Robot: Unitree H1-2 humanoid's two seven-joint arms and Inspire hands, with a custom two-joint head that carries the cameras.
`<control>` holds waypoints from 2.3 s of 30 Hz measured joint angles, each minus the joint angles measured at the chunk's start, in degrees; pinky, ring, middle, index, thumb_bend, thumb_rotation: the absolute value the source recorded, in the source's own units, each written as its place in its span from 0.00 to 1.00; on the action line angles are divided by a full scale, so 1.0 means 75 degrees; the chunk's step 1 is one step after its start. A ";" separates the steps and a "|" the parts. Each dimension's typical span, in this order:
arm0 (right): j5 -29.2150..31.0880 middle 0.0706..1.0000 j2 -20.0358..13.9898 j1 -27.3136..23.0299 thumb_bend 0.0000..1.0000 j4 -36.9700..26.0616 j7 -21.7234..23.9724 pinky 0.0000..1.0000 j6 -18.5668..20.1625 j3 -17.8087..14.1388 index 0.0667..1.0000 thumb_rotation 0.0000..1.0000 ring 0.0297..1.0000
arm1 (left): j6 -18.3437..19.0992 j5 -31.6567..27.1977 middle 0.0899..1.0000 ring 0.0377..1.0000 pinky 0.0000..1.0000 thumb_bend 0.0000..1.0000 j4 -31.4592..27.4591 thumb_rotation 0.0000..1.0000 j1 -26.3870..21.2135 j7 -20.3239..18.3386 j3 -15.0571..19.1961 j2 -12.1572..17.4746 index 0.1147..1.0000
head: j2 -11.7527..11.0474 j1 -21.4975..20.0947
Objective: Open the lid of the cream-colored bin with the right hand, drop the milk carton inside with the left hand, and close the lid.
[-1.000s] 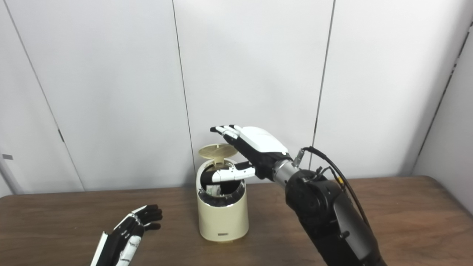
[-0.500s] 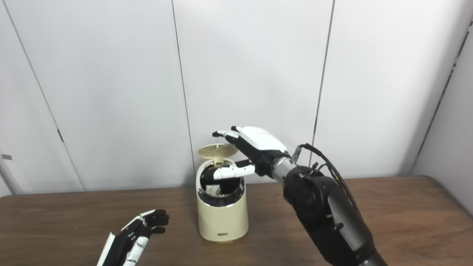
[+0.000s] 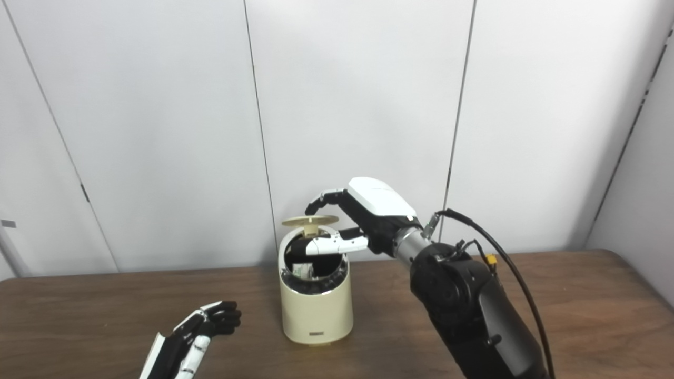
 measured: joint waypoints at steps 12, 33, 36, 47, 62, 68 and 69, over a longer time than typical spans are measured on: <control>0.0175 0.66 -0.0282 0.0574 0.77 -0.0487 0.0169 0.88 -0.0071 -0.0104 0.65 0.93 0.79 | 0.0310 0.0064 0.66 0.68 0.69 0.42 -0.0475 0.80 0.0367 0.0221 0.0031 -0.0142 0.71 | 0.0293 0.0047; 0.0259 0.71 -0.0280 0.0985 0.77 -0.0382 0.0197 0.86 -0.0177 0.0005 0.69 0.88 0.81 | 0.0533 0.0132 0.65 0.68 0.69 0.44 -0.0591 0.79 0.0424 0.0230 -0.0009 -0.0142 0.69 | 0.0399 0.0071; 0.0266 0.72 -0.0280 0.0987 0.74 -0.0384 0.0238 0.88 -0.0175 0.0004 0.70 0.86 0.82 | 0.0601 0.0198 0.66 0.68 0.69 0.44 -0.0650 0.80 0.0460 0.0242 -0.0021 -0.0151 0.70 | 0.0422 0.0059; 0.0149 0.74 -0.0270 0.1464 0.75 -0.0471 0.0108 0.86 -0.0420 0.0079 0.73 0.81 0.83 | 0.0614 0.0237 0.66 0.68 0.70 0.44 -0.0661 0.80 0.0461 0.0242 -0.0034 -0.0183 0.70 | 0.0434 0.0082; -0.2114 0.84 -0.0483 0.1645 0.75 -0.0390 -0.0639 0.90 -0.1659 0.0902 0.77 0.76 0.89 | 0.0724 0.0247 0.66 0.69 0.70 0.43 -0.0681 0.78 0.0463 0.0225 -0.0066 -0.0180 0.70 | 0.0411 0.0082; -0.3020 0.91 -0.0301 0.1773 0.74 -0.0316 -0.0891 0.91 -0.1836 0.0970 0.80 0.74 0.94 | 0.0723 0.0245 0.67 0.69 0.69 0.44 -0.0682 0.78 0.0481 0.0219 -0.0067 -0.0169 0.70 | 0.0411 0.0047; -0.3121 0.92 -0.0267 0.1779 0.73 -0.0298 -0.0936 0.91 -0.1858 0.0970 0.79 0.74 0.95 | 0.0723 0.0246 0.67 0.70 0.69 0.44 -0.0682 0.78 0.0481 0.0217 -0.0071 -0.0171 0.70 | 0.0411 0.0047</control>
